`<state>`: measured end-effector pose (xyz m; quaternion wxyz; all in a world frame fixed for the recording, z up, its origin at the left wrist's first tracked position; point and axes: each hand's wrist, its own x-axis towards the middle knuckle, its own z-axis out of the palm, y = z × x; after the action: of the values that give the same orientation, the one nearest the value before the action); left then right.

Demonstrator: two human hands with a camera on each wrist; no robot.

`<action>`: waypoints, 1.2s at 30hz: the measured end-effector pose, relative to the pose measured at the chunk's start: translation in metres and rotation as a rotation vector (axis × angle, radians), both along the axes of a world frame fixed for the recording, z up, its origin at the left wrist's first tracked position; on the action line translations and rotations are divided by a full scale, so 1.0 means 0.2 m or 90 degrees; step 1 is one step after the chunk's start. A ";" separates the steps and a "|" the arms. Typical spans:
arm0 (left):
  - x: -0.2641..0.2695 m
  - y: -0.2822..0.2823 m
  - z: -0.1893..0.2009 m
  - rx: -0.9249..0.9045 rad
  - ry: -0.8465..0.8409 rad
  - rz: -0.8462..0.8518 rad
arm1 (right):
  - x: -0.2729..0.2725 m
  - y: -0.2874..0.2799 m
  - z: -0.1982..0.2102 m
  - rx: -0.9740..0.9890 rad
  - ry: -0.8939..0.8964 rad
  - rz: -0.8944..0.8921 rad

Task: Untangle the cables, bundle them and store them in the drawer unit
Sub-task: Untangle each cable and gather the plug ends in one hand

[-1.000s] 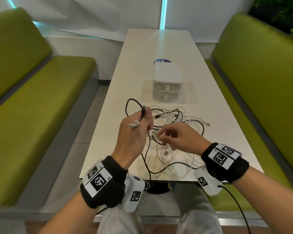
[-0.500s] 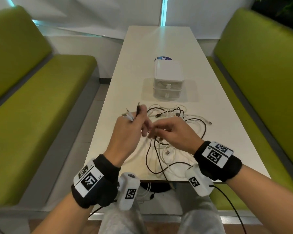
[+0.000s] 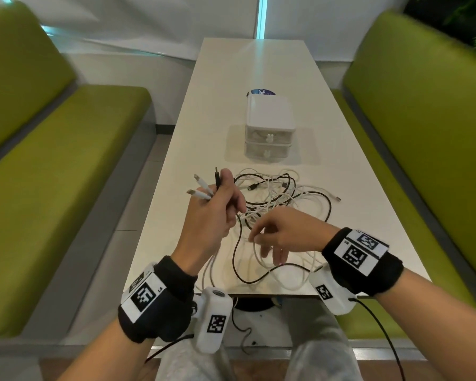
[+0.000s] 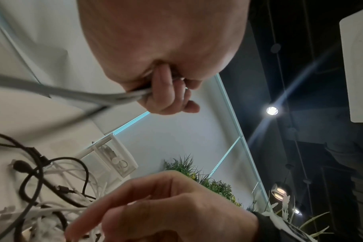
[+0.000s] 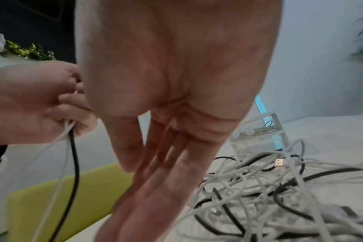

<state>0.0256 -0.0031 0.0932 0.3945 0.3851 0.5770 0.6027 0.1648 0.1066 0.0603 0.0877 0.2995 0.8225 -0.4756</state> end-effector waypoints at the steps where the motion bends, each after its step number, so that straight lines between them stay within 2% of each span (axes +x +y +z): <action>1: 0.00 0.00 -0.01 -0.012 -0.007 -0.003 | 0.00 -0.01 -0.02 -0.008 -0.029 0.019; 3: 0.01 0.01 -0.04 -0.049 -0.007 -0.015 | -0.01 -0.04 -0.05 0.046 -0.078 0.036; 6: 0.03 0.02 -0.10 -0.092 0.022 -0.053 | -0.02 -0.03 -0.08 0.207 -0.141 -0.028; 8: 0.04 0.03 -0.14 -0.099 0.031 -0.060 | -0.01 -0.01 -0.10 0.249 -0.193 -0.058; 12: 0.04 0.06 -0.17 -0.099 0.036 -0.065 | 0.03 0.01 -0.15 0.337 -0.208 -0.049; 17: 0.03 0.07 -0.18 -0.098 0.043 -0.060 | 0.07 0.00 -0.21 0.323 -0.157 -0.044; 23: 0.04 0.07 -0.19 -0.099 0.053 -0.057 | 0.09 0.01 -0.22 0.427 -0.134 -0.008; 29: 0.04 0.06 -0.19 -0.095 0.064 -0.059 | 0.08 -0.03 -0.28 0.444 -0.133 0.029; 33: 0.03 0.06 -0.19 -0.088 0.065 -0.056 | 0.09 -0.02 -0.25 0.396 -0.010 -0.044; 36: 0.03 0.06 -0.19 -0.081 0.067 -0.053 | 0.06 -0.02 -0.21 0.449 0.061 -0.059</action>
<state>0.0319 0.0084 0.0548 0.4119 0.4145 0.6174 0.5266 0.1773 0.1028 0.0175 -0.0817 0.3258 0.9246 -0.1796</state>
